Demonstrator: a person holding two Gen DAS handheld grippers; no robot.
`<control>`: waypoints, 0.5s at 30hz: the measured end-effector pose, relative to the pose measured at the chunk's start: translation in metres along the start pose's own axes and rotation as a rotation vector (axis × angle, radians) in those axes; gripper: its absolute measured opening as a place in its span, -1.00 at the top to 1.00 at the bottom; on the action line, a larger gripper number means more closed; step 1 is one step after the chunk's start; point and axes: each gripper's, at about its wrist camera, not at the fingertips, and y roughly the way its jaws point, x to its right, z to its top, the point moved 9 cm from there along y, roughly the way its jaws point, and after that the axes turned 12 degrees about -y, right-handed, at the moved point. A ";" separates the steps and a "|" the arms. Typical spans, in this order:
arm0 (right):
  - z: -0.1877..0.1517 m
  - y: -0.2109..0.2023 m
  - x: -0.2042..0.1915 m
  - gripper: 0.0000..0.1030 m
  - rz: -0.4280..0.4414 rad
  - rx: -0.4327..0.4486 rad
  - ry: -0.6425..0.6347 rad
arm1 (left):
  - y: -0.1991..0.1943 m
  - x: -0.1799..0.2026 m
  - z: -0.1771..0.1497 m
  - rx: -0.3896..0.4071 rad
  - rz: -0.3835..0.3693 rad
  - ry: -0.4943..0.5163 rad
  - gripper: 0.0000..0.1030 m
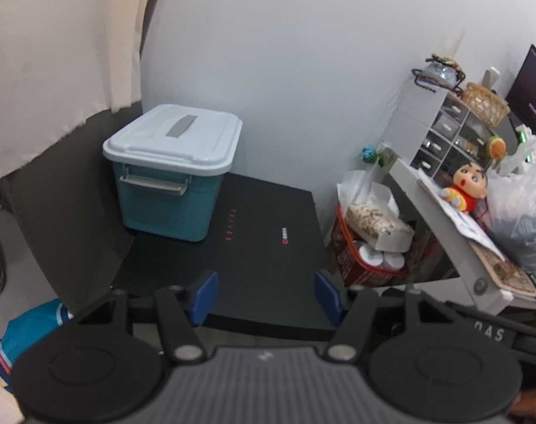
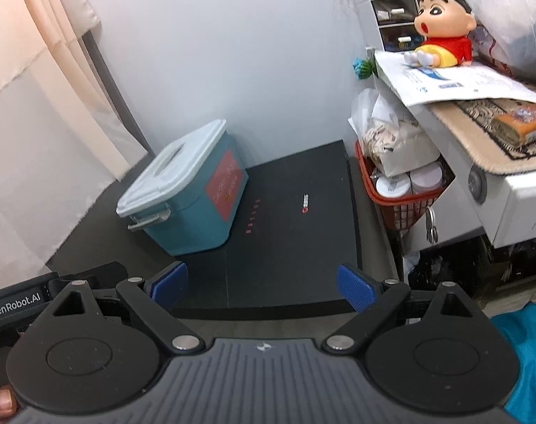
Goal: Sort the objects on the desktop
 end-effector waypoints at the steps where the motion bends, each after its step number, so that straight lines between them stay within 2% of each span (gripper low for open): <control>1: -0.001 0.001 -0.001 -0.84 -0.001 -0.006 -0.004 | 0.002 -0.001 -0.001 -0.004 0.004 0.000 -0.25; 15: -0.019 0.021 -0.015 -0.84 -0.005 -0.102 -0.079 | 0.018 -0.012 -0.013 -0.056 0.015 0.003 -0.25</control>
